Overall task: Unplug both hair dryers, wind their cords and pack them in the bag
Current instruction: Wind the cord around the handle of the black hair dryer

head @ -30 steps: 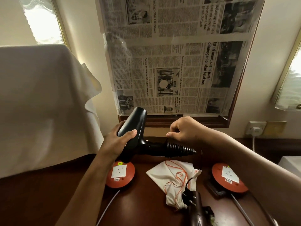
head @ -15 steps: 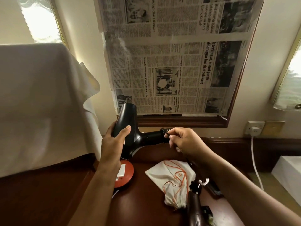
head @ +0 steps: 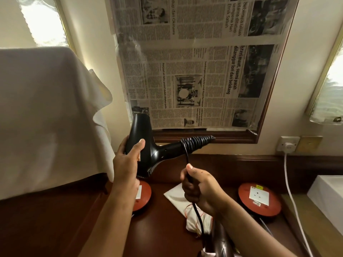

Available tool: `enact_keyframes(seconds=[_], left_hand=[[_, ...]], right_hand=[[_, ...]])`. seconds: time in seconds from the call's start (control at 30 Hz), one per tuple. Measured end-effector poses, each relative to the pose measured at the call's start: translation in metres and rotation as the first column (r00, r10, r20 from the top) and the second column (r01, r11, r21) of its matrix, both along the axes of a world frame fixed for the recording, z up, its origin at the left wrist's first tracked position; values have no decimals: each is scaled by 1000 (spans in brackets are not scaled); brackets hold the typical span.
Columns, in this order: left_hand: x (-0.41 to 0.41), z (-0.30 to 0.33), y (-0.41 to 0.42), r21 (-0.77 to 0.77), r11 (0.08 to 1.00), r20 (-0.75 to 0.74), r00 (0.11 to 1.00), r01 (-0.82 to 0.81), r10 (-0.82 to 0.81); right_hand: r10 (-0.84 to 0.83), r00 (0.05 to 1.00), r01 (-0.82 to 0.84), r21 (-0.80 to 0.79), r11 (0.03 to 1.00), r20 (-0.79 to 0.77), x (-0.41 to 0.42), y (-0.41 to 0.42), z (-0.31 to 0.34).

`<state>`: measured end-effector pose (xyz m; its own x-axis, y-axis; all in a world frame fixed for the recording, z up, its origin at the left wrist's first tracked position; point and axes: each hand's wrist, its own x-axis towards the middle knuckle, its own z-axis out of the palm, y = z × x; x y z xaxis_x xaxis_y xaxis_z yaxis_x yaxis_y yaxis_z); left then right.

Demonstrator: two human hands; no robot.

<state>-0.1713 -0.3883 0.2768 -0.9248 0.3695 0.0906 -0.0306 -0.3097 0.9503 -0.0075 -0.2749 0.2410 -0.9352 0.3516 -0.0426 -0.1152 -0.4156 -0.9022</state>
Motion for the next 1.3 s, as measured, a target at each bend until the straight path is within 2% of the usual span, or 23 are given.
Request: enact_keyframes(seconds=[0.2,0.27,0.33,0.4,0.53,0.67,0.73,0.97,1.1,1.3], left_hand=[[0,0,-6,16,999,62,997,41,-42],[-1,1,-8,18,998,66,996,52,-53],[-2,4,-9,16,998,63,996,63,-64],[-4,8,-10,34,997,75,994,73,-76],[-9,20,-12,64,992,84,990,112,-117],[-9,25,-13,75,989,73,988,130,-135],[-7,26,-14,92,986,96,984,142,-151],[-8,26,-17,100,972,216,949,213,-230],[-9,29,-22,111,957,230,930,267,-286],[-8,34,-28,87,952,191,933,293,-305]], right_hand=[[32,999,-30,51,998,-35,-3,2,-14],[-37,999,37,183,983,-1,-4,4,-14],[-143,990,128,357,925,15,-7,4,-14],[-212,977,169,466,868,39,-7,3,-15],[-147,985,103,385,917,86,-1,2,-27],[3,1000,0,162,987,-17,0,5,-36],[33,997,-24,131,991,-67,0,8,-37],[-215,976,211,330,920,-25,-3,6,-39],[-250,963,186,421,888,103,-5,11,-43],[-200,979,169,399,901,37,-1,39,-38]])
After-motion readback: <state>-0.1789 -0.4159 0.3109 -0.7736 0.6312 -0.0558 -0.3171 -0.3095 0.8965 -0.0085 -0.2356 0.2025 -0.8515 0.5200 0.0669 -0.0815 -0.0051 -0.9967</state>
